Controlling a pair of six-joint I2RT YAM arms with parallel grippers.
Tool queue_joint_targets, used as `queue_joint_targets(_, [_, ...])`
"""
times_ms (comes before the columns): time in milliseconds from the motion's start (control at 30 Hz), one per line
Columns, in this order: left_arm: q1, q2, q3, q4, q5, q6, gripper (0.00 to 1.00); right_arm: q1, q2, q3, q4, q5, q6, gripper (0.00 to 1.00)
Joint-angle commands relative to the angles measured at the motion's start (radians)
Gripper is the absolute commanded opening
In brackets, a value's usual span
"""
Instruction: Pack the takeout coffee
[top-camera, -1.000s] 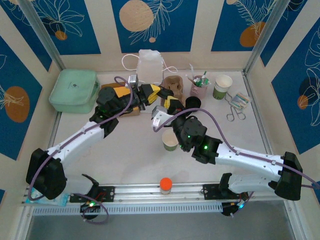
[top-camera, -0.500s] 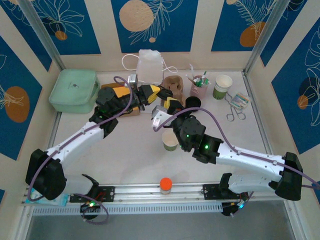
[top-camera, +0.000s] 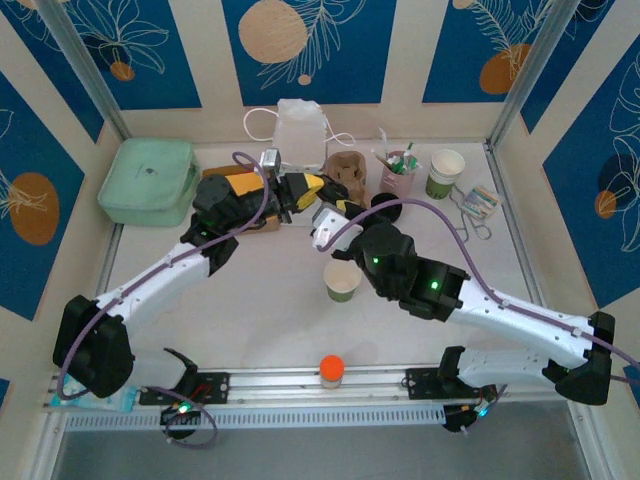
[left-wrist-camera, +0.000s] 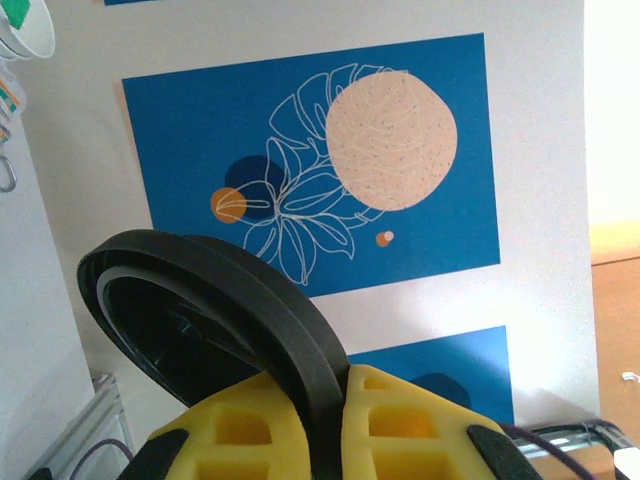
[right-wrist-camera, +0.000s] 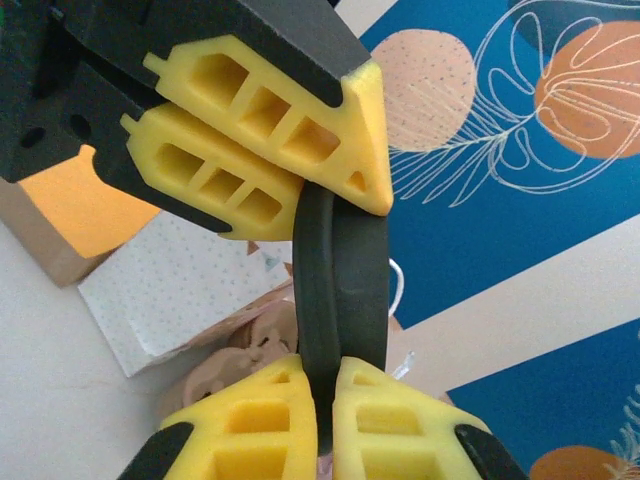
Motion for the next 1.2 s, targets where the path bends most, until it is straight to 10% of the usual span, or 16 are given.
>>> queue_joint_targets(0, [0.017,0.018,-0.004,0.008,-0.068,0.044,0.0,0.01,-0.036,0.05,-0.059,-0.051,0.085,0.09])
queue_joint_targets(633, [0.02,0.05,-0.032,0.157,-0.045,0.001,0.0,-0.098,-0.146,0.175,-0.415,-0.241,0.521,0.48])
queue_joint_targets(800, [0.025,0.073,-0.046,0.309,-0.01,-0.029,0.0,-0.405,-0.224,0.225,-0.565,-0.597,0.855,0.66])
queue_joint_targets(1033, [0.024,0.17,0.016,0.743,0.101,-0.194,0.0,-0.972,-0.124,0.193,-0.566,-1.581,1.209,0.66])
queue_joint_targets(1167, [0.022,0.123,0.037,0.743,0.178,-0.138,0.0,-1.04,-0.103,0.087,-0.349,-1.82,1.384,0.63])
